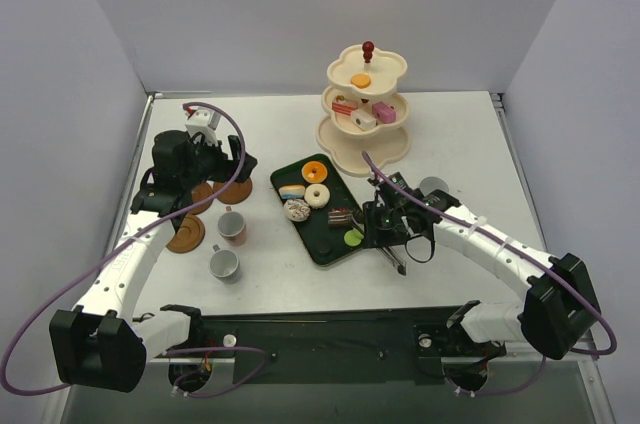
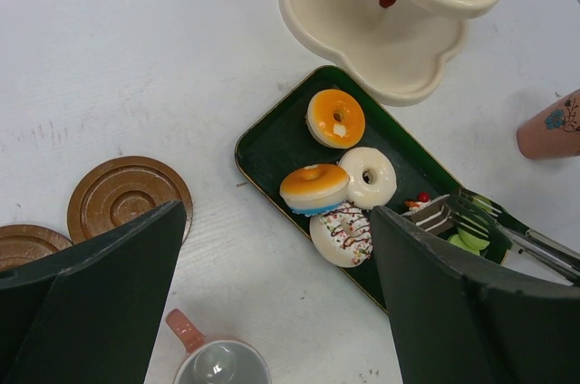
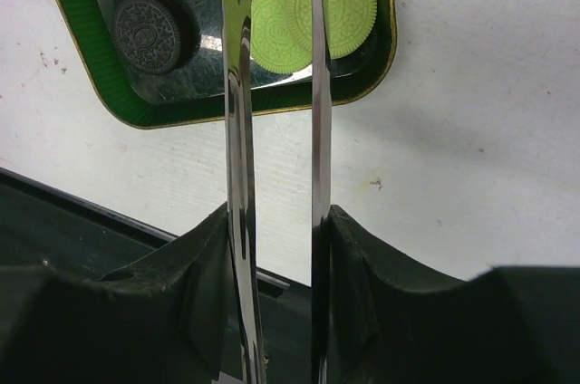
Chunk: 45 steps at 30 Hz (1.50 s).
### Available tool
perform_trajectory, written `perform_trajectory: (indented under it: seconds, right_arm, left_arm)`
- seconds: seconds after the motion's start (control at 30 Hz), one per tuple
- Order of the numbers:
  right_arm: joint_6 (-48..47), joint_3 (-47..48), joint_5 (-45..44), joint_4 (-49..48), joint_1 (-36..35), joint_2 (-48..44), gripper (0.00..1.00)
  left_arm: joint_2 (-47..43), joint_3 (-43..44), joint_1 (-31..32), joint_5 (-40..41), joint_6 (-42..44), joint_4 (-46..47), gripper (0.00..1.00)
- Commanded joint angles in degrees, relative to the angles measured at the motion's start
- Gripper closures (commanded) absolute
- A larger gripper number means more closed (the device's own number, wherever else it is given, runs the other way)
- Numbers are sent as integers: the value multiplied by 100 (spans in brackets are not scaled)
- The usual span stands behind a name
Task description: Serve the afternoon tea
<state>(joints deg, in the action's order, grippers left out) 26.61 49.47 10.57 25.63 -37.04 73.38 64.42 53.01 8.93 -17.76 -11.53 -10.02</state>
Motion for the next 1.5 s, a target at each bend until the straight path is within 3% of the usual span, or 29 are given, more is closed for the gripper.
perform_trajectory:
  seconds: [0.0, 0.2, 0.3, 0.37, 0.8, 1.1, 1.47]
  right_arm:
    - [19, 36, 121, -128, 56, 88, 64]
    - [46, 80, 191, -137, 39, 62, 77]
    - [46, 124, 174, -67, 47, 18, 94]
    - [37, 194, 174, -6, 47, -35, 100]
    - [-208, 897, -643, 794, 284, -1256, 100]
    - [-727, 1397, -565, 1032, 1865, -1635, 100]
    - [-824, 2118, -11, -4, 3176, -977, 100]
  left_arm:
    - [-35, 165, 30, 36, 63, 114, 6]
    - [-44, 165, 30, 27, 63, 114, 6]
    - [-44, 165, 21, 18, 54, 114, 6]
    - [-44, 165, 30, 18, 54, 114, 6]
    - [-105, 157, 30, 80, 63, 114, 6]
    - [-193, 139, 30, 167, 89, 115, 6]
    - [-202, 157, 30, 185, 107, 106, 6]
